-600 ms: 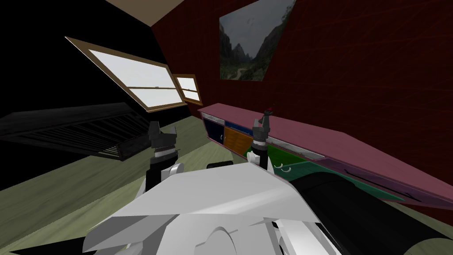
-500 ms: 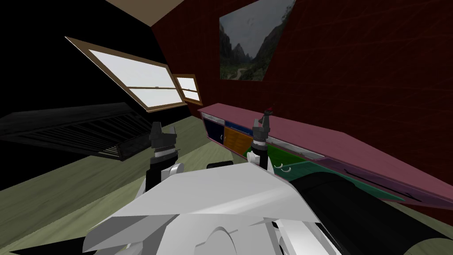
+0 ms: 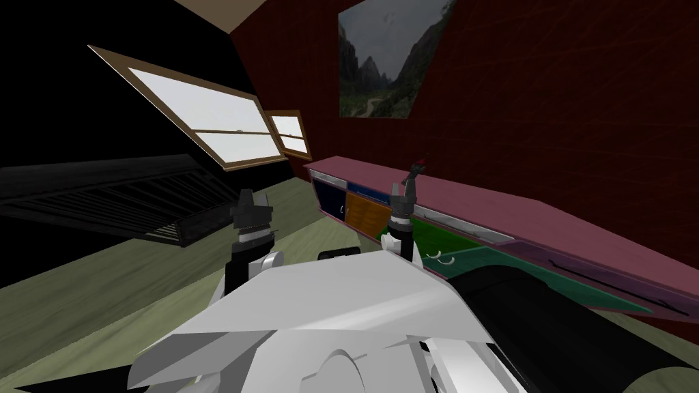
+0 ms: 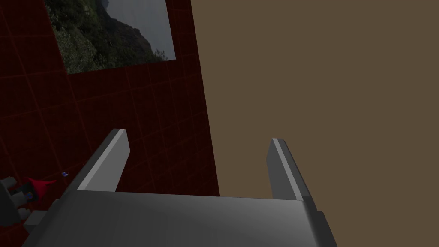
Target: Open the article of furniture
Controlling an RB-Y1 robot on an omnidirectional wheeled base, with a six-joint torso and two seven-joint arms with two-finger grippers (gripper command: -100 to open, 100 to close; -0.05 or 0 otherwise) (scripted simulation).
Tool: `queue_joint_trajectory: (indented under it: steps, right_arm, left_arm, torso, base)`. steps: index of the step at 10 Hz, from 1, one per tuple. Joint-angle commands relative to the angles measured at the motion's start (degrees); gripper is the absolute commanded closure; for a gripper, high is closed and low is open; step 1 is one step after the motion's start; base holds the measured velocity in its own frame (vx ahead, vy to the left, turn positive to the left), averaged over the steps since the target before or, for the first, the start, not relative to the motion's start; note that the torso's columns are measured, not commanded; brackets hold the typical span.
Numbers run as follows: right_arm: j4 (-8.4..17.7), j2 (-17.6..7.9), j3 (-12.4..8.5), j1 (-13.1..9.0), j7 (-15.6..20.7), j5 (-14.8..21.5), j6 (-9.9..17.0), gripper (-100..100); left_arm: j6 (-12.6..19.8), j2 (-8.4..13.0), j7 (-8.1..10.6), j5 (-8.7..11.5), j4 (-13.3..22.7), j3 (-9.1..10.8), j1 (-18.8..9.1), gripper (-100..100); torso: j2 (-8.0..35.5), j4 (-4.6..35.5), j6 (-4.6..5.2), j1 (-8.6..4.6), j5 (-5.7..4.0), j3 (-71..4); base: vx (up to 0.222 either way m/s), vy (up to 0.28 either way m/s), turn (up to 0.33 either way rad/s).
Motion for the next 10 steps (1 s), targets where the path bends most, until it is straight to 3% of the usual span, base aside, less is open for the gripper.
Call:
queue_joint_trajectory:
  steps: [1,3,4,6,10]
  right_arm:
    - [0.0,0.0,0.0,0.0,0.0,0.0,0.0,0]
    - [0.0,0.0,0.0,0.0,0.0,0.0,0.0,0]
    - [0.3,-2.6,-0.2,-0.1,0.4,0.6,0.0,-100]
    - [0.9,-6.1,-0.5,-0.2,1.2,1.9,-0.1,-100]
    - [2.8,-13.2,-1.8,-0.5,4.1,6.3,-0.3,-100]
  left_arm:
    - [0.0,0.0,0.00,0.0,0.0,0.00,0.0,0]
    - [0.0,0.0,0.00,0.0,0.0,0.00,0.0,0]
    - [0.0,0.0,0.00,0.0,0.0,0.00,0.0,0]
    - [0.0,0.0,0.00,0.0,0.0,-0.01,0.0,0]
    - [0.0,0.0,0.00,0.0,0.0,-0.01,0.0,0]
  torso:
    - [4.2,4.2,0.00,0.00,0.00,-8.5]
    - [12.7,12.7,0.00,0.00,0.00,-25.4]
    - [16.9,16.9,0.00,0.00,0.00,-33.8]
    - [19.3,19.4,0.00,0.06,0.02,-38.9]
    - [19.6,19.6,0.00,0.05,0.02,-39.2]
  base:
    - [0.000,0.000,0.000]
    - [0.000,0.000,0.000]
    - [0.014,0.013,0.006]
    - [0.024,0.034,0.009]
    - [0.052,0.070,0.015]
